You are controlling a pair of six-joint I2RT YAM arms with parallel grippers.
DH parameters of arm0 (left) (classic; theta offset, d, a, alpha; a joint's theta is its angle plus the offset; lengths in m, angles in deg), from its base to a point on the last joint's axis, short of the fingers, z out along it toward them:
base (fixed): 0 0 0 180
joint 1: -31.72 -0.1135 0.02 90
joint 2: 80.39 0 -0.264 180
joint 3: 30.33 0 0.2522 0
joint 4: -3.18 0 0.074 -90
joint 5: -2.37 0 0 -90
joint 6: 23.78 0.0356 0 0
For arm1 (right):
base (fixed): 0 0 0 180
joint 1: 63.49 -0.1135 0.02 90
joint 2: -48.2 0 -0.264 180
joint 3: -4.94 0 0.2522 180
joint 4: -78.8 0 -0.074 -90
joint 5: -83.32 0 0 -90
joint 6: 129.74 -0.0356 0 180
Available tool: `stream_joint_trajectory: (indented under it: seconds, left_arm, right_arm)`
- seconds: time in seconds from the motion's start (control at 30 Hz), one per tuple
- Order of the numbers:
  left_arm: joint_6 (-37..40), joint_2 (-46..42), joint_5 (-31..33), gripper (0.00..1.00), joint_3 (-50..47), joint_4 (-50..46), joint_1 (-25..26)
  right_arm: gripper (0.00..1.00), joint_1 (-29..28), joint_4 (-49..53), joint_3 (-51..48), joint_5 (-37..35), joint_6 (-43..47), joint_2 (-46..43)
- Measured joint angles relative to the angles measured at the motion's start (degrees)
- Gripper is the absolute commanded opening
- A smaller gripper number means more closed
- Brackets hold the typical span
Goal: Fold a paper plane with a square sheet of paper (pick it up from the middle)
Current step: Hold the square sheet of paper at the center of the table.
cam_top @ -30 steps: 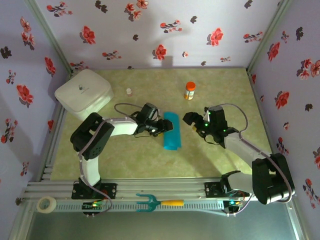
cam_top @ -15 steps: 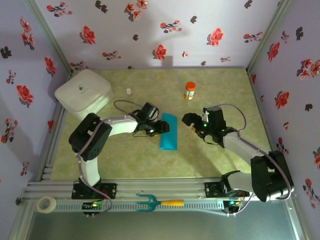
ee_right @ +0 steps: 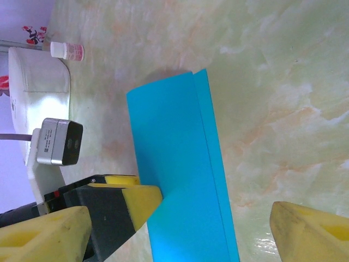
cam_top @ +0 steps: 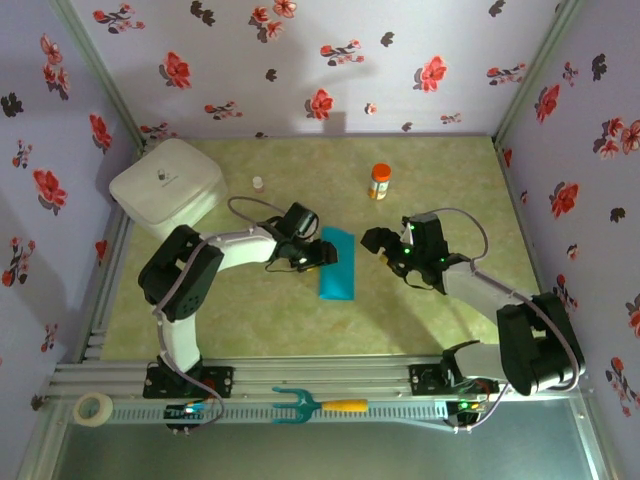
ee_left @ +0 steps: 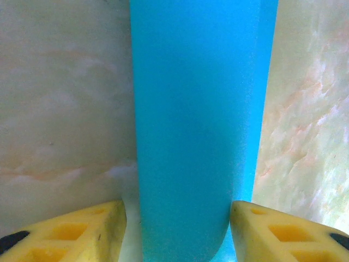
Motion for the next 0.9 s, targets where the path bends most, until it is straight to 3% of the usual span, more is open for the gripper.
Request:
stream_joint_trajectory:
  seconds: [0.1, 0.37, 0.5, 0.63, 0.9]
  left_arm:
    - [0.37, 0.61, 0.04, 0.58, 1.25, -1.53, 0.2]
    - [3.23, 3.06, 2.03, 0.6, 6.88, -9.11, 1.36]
    - [4.15, 3.5, 2.73, 0.6, 7.89, -10.67, 1.66]
    - [4.17, 3.52, 3.08, 0.6, 7.98, -10.78, 1.81]
    - [4.17, 3.52, 3.08, 0.61, 7.98, -10.78, 1.81]
  right_arm:
    - [0.76, -0.11, -0.39, 0.0, 0.09, -0.39, 0.92]
    - [0.35, -0.94, -2.75, 0.04, 2.16, -1.88, 5.49]
    - [0.2, -2.19, -4.04, 0.37, 3.65, -2.58, 9.35]
    - [0.11, -4.17, -5.09, 1.86, 4.66, -3.13, 13.64]
    - [0.07, -6.64, -7.21, 5.75, 5.79, -3.78, 20.0]
